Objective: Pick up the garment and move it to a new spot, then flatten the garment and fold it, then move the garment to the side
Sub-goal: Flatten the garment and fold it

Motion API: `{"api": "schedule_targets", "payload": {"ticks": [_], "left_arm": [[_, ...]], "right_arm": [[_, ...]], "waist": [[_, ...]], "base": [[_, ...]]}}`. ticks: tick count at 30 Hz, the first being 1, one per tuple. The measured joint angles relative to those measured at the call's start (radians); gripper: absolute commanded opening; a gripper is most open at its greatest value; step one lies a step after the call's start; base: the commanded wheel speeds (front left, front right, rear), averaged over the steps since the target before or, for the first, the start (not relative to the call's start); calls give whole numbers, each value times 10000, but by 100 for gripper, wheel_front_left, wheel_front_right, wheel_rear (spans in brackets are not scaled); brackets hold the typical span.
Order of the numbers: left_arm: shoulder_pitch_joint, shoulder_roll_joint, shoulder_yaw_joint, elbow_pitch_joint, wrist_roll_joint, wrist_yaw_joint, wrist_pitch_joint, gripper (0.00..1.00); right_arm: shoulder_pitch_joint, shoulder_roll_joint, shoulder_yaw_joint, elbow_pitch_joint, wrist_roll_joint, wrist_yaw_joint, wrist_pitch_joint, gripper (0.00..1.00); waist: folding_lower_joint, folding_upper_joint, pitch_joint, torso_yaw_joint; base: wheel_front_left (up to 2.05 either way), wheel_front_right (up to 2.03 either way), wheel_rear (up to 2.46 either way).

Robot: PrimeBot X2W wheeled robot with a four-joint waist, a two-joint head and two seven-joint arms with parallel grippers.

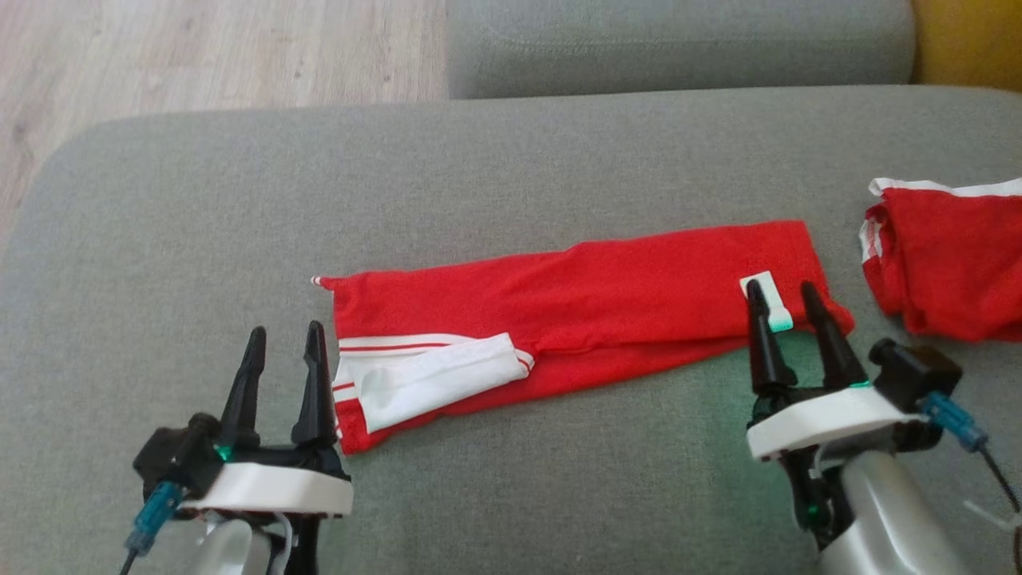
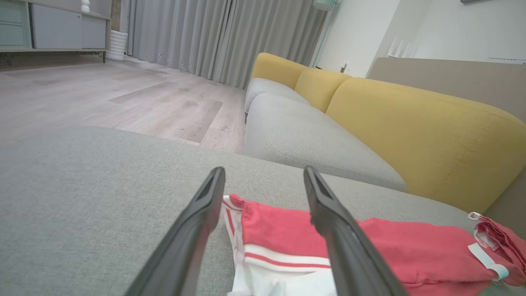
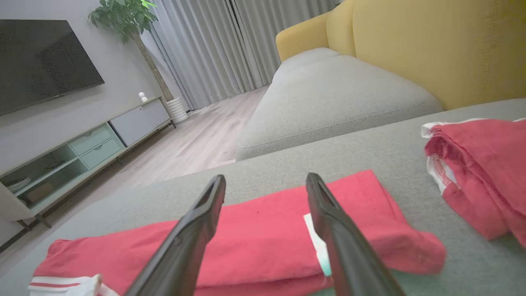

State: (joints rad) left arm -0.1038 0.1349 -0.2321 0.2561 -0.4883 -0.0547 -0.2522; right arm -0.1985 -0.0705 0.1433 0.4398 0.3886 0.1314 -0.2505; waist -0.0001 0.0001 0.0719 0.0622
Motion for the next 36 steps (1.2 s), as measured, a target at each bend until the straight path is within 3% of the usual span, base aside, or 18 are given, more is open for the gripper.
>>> {"api": "schedule_targets", "payload": {"ticks": [6,15,18,23,24,25,26,36], "left_arm": [[-357,-332,280,182,462,-351,-2,100],[-821,-543,364,502,686,-612,0,100],[-969,-610,387,614,755,-692,0,100],[-1257,-667,395,665,761,-700,-2,100],[-1278,-675,399,679,761,-700,-2,100],[-1289,-683,401,696,761,-700,-2,100],[-1298,-688,405,711,761,-700,-2,100],[-1313,-685,470,759,775,-704,0,100]], "right_arm": [[-986,4,-1275,652,-788,0,430,100],[-2176,115,-3793,3093,-2215,0,867,100],[-2555,115,-4220,3979,-2422,0,1039,100],[-3072,105,-4067,4895,-2180,0,1103,100],[-3173,94,-3979,5028,-2079,0,1103,91],[-3277,92,-3885,5149,-1994,0,1101,8],[-3357,90,-3772,5250,-1941,0,1085,0],[-3409,104,-3561,5482,-1958,0,416,0]], "waist": [[2,0,455,128],[3,0,1087,442],[2,0,1278,524],[1,-1,1393,534],[1,0,1403,523],[1,0,1407,508],[1,0,1405,487],[1,0,1161,141]], "base": [[0,0,0],[0,0,0],[0,0,0],[0,0,0],[0,0,0],[0,0,0],[0,0,0],[0,0,0]]}}
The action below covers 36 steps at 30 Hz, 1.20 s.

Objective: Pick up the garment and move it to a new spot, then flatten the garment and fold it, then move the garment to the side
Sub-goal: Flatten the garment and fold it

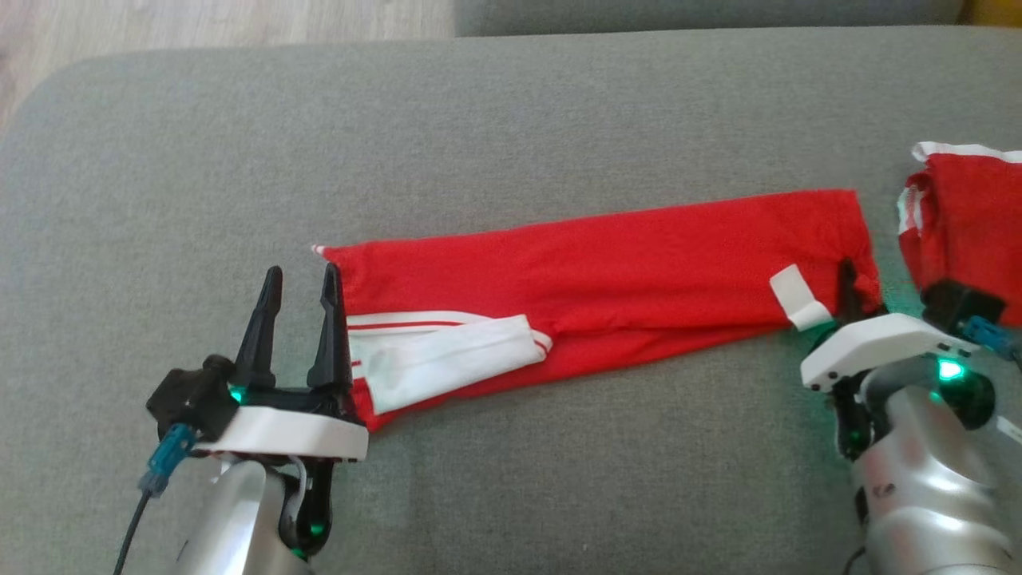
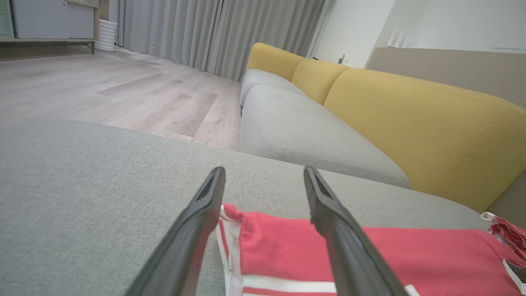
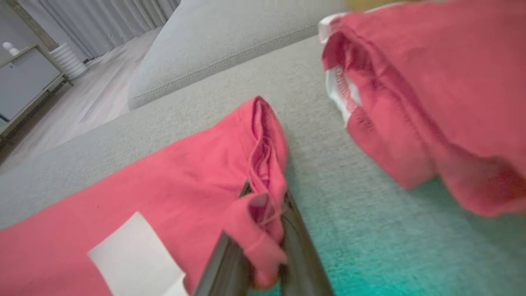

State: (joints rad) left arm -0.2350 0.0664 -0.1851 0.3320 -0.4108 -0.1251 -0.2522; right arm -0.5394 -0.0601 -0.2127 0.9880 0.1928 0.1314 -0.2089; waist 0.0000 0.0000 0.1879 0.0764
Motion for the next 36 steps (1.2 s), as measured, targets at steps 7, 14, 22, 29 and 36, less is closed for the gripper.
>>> {"api": "schedule_targets", "payload": {"ticks": [7,14,22,29,36], "left_arm": [[91,0,-27,-79,0,-71,-2,100],[393,0,-50,-119,-13,-71,-2,100],[755,0,-10,-213,-12,-71,-2,100],[940,8,-13,-278,-12,-71,0,100],[984,12,-73,-314,-12,-71,0,100]], "right_arm": [[521,-690,-1214,-667,-514,0,-132,0],[788,-291,-1496,-1388,-623,0,-2,0],[1053,12,105,-2598,50,0,562,0],[1545,12,2941,-3503,2276,0,1035,0],[1645,8,5885,-4011,3613,0,1225,0]], "waist": [[0,0,-362,-190],[-1,0,-835,-279],[-1,0,-1459,-103],[-1,0,-1797,214],[-1,0,-1845,656]], "base": [[0,0,0],[0,0,0],[0,0,0],[0,0,0],[0,0,0]]}}
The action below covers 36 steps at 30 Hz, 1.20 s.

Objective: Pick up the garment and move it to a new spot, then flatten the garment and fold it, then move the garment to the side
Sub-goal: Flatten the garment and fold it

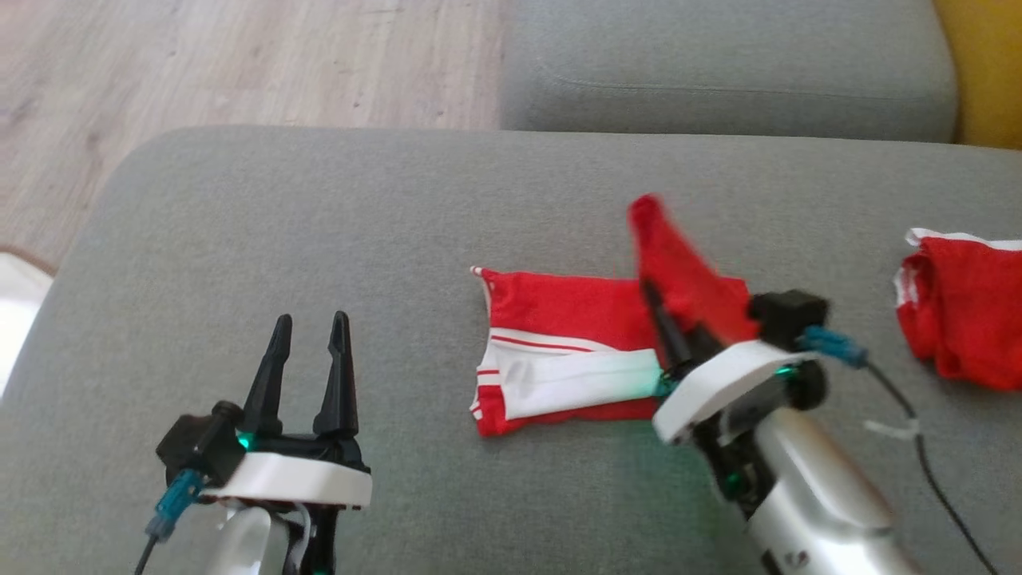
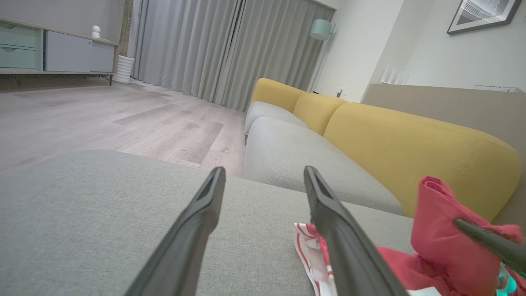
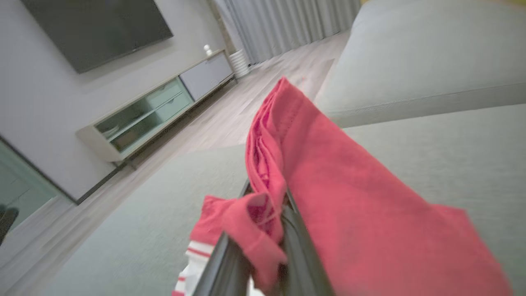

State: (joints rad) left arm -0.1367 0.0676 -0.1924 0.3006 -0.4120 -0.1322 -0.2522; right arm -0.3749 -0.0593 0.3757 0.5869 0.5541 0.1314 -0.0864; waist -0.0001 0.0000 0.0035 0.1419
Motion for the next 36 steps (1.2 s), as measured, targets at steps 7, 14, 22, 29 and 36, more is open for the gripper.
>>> {"api": "schedule_targets", "payload": {"ticks": [7,14,22,29,36], "left_arm": [[-37,0,-102,2,-2,0,0,100],[-407,-4,-280,88,-13,0,-2,100],[-627,-21,-355,163,-48,0,-2,100],[-626,-69,-347,198,-48,0,-2,100],[-624,-63,23,104,119,150,-2,100]], "right_arm": [[-141,-2,1703,495,1204,0,-113,0],[-847,-10,2830,1356,2073,0,-617,0],[-1504,-23,3942,2364,2917,0,-1170,39],[-1689,-31,5237,1975,4343,0,-1371,100],[-2615,-33,4867,2824,3377,0,-1607,100]], "waist": [[1,0,245,456],[1,0,599,824],[2,0,900,1033],[2,0,917,955],[2,0,843,522]], "base": [[0,0,0],[0,0,0],[0,0,0],[0,0,0],[0,0,0]]}}
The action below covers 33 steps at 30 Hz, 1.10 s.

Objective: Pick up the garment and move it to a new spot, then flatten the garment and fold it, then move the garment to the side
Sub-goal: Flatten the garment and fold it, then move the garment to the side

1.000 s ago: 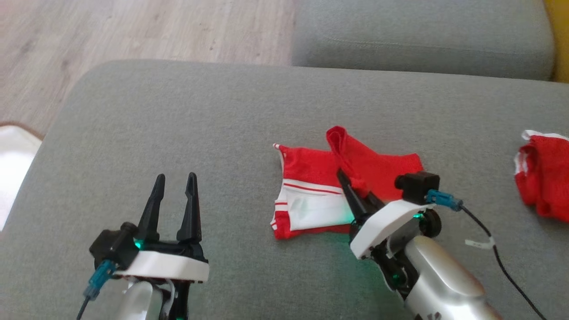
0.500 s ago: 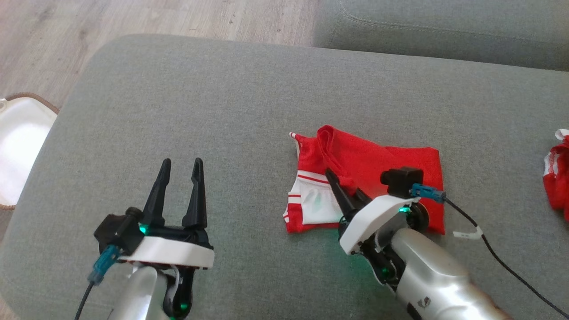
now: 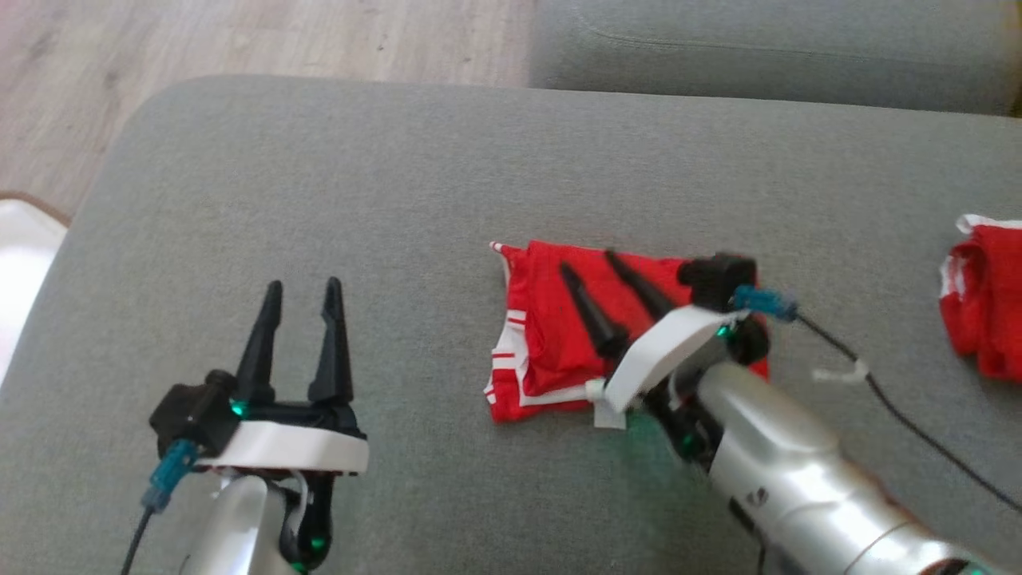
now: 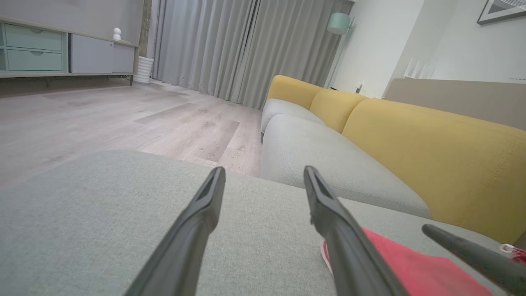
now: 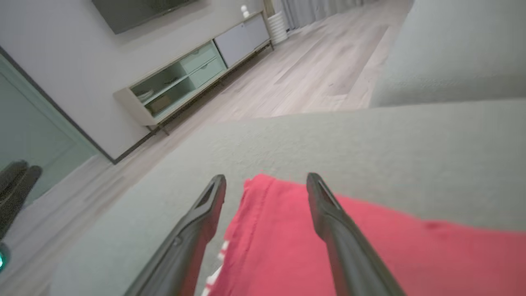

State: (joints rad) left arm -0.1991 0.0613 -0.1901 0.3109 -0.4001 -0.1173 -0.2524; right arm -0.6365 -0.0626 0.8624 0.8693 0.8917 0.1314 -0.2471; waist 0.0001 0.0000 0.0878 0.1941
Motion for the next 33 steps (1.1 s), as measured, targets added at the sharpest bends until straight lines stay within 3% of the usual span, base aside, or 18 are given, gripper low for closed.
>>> {"api": "schedule_targets", "payload": {"ticks": [2,9,19,26,33], "left_arm": [[4,-6,245,-104,52,42,0,100],[78,-67,462,-244,155,35,0,100],[544,-117,612,-479,171,13,0,100],[1024,-125,631,-548,100,15,0,100],[1095,-125,627,-548,79,21,0,100]], "right_arm": [[-155,-4,-1250,92,-1565,0,-8,100],[849,-558,-4537,-1147,-4978,0,-31,100],[3438,-151,-7446,-3659,-7421,0,-38,100],[4931,38,-7917,-4600,-7499,0,-38,100],[5032,82,-7762,-4855,-7342,0,-38,100]], "waist": [[0,0,-38,-251],[-1,0,-201,-731],[-2,0,-392,-1059],[-1,0,-476,-1168],[-1,0,-436,-1187]], "base": [[0,0,0],[0,0,0],[0,0,0],[0,0,0],[0,0,0]]}}
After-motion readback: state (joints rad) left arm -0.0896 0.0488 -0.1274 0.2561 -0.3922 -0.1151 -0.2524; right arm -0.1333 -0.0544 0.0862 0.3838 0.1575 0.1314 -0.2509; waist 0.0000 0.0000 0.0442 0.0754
